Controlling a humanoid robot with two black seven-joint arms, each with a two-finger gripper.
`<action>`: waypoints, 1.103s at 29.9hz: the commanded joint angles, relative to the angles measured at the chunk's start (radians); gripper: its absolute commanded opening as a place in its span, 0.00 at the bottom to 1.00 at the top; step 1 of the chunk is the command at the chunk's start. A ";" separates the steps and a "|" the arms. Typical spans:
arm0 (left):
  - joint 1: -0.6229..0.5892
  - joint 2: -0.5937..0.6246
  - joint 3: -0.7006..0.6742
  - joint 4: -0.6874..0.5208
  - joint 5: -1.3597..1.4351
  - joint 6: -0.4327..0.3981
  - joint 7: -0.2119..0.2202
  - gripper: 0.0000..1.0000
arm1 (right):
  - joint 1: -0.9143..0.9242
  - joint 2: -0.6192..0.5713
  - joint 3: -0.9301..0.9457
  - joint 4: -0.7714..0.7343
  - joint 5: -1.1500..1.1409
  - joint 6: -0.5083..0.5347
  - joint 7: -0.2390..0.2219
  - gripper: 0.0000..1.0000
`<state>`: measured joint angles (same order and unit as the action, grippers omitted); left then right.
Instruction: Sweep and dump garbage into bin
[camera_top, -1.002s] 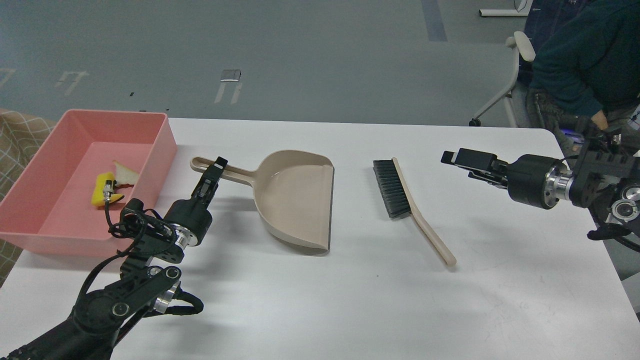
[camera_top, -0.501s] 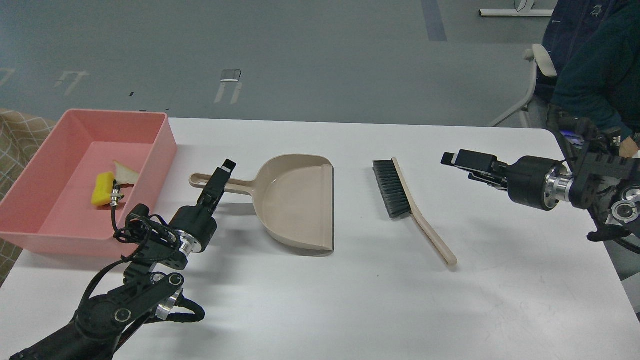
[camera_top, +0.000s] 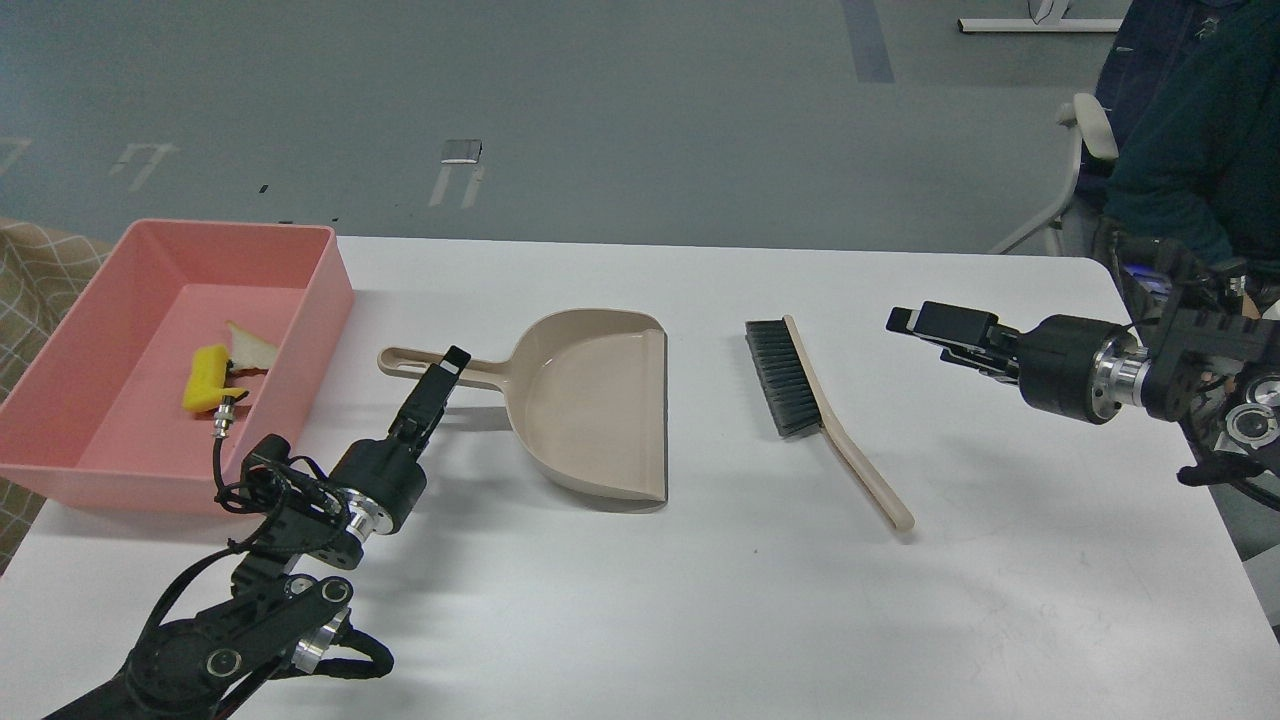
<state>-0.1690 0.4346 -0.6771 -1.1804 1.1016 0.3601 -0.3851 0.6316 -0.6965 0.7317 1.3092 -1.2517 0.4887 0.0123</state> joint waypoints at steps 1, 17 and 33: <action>0.037 0.041 -0.004 -0.061 0.001 -0.009 0.000 0.98 | 0.000 0.000 0.000 0.001 0.000 0.000 0.000 0.96; 0.207 0.306 -0.149 -0.418 -0.014 -0.081 -0.011 0.98 | 0.007 -0.020 0.038 -0.007 0.000 0.000 0.002 0.96; -0.085 0.349 -0.556 -0.316 -0.371 -0.518 0.078 0.98 | 0.351 0.099 0.061 -0.387 0.080 0.000 0.008 0.96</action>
<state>-0.1657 0.7878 -1.2313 -1.5591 0.7557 -0.1231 -0.3098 0.9092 -0.6584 0.7912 1.0381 -1.1884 0.4886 0.0172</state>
